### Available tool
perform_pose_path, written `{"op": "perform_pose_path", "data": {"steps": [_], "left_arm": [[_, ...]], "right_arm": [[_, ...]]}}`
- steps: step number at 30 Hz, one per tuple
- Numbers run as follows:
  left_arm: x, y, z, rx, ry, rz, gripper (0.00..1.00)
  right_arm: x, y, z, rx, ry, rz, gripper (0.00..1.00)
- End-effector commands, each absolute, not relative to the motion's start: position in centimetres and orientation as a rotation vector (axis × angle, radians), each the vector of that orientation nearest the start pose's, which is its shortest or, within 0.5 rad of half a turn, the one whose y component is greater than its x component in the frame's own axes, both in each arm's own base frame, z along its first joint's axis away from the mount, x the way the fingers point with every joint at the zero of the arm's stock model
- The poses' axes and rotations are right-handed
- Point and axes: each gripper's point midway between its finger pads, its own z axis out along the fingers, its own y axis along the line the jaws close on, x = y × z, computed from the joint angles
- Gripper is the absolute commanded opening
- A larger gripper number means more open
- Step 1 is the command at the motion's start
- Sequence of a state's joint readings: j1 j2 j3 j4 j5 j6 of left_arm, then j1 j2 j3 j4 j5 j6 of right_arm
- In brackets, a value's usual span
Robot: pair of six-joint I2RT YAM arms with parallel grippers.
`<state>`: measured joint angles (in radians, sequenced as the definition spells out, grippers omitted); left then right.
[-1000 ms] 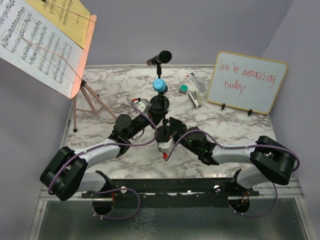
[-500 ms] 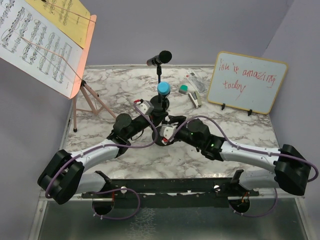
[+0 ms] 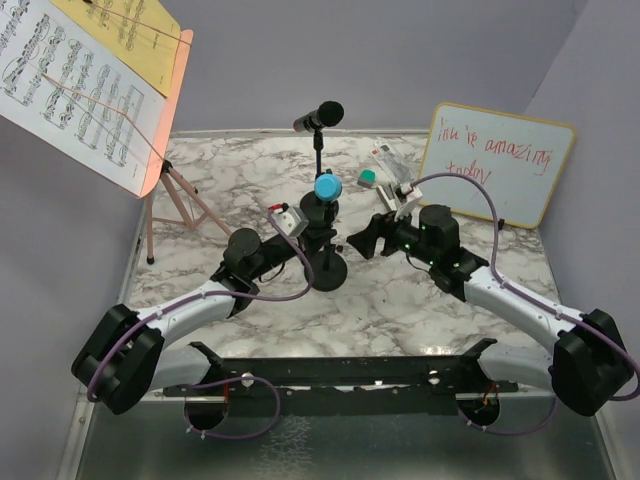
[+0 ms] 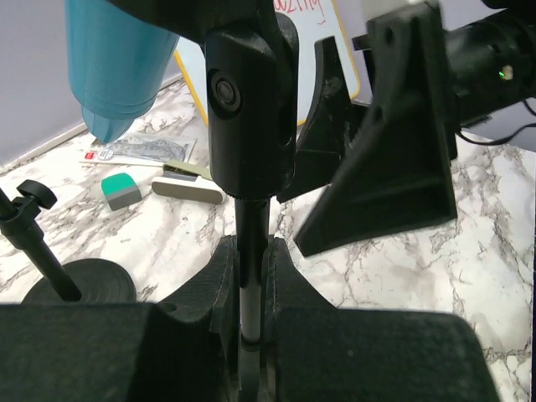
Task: Pack up the instrument practice props
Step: Unscrew the knob on the microphone stand.
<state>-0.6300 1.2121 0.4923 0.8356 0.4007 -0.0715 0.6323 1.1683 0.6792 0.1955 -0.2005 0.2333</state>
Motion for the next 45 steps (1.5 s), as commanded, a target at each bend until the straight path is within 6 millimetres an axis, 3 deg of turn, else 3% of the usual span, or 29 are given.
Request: {"op": "perform_pose_path", "data": {"steps": [1,9,21,30,45], "left_arm": [[25.8,-28.4,23.1,0.816,1.272,-0.847,0.00],[26.3,-27.4,22.0,0.764,1.317,-0.806,0.00],[26.4,-27.6,22.2,0.755,1.322,-0.818,0.00],[26.3,-27.7,22.3,0.757,1.319,-0.825,0.00],[26.3,-27.8,22.2,0.760,1.321,-0.829,0.00]], "right_arm": [[26.1,28.1,20.0,-0.176,1.937,1.266,0.85],[25.0,30.5,18.5,-0.022,2.036,1.566,0.76],[25.4,30.2,16.9,0.148,2.033,1.689,0.58],[26.3,30.2,16.3,0.278,2.020,1.768,0.53],[25.8,31.1,16.1,0.245,2.019,1.904,0.34]]}}
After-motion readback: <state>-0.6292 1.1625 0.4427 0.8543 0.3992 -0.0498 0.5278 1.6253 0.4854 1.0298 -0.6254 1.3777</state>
